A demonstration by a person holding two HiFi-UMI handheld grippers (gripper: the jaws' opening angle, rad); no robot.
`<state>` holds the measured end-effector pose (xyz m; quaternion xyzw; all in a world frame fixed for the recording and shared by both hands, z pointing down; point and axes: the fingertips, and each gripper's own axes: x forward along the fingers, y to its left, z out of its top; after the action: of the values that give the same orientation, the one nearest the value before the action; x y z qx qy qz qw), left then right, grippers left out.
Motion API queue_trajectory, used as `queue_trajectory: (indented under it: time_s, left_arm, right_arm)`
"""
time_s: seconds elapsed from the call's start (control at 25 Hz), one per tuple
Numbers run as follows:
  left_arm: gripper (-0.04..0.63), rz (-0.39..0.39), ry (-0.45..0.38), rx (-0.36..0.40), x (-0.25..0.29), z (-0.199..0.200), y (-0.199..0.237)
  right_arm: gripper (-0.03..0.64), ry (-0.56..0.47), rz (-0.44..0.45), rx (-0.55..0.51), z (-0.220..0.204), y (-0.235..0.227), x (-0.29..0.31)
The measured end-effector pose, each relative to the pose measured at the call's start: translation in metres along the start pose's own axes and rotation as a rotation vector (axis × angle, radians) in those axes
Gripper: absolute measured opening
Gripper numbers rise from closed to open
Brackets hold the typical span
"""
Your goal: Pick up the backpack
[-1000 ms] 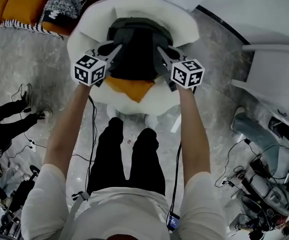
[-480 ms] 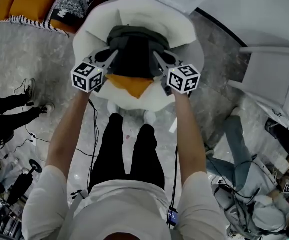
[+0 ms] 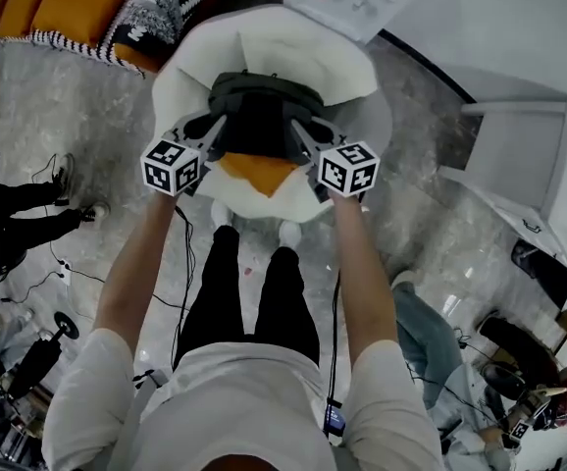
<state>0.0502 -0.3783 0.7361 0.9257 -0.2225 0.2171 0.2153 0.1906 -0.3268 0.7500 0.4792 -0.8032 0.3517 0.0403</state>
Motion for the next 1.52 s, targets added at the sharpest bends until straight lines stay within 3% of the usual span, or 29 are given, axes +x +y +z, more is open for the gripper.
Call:
queue_trajectory:
  time_s: [0.28, 0.6, 1.08, 1.52]
  left_arm:
    - [0.029, 0.006, -0.002, -0.021, -0.022, 0.008, -0.013]
    - [0.029, -0.009, -0.043, -0.011, -0.054, 0.042, -0.033]
    - [0.031, -0.046, -0.142, 0.018, -0.117, 0.108, -0.076]
    - [0.031, -0.058, -0.207, 0.051, -0.157, 0.15, -0.105]
  right_arm:
    - [0.035, 0.019, 0.004, 0.004, 0.004, 0.022, -0.016]
    - [0.035, -0.002, 0.01, -0.028, 0.038, 0.054, -0.041]
    - [0.035, -0.083, 0.022, -0.085, 0.098, 0.122, -0.092]
    - [0.035, -0.164, 0.04, -0.074, 0.133, 0.168, -0.127]
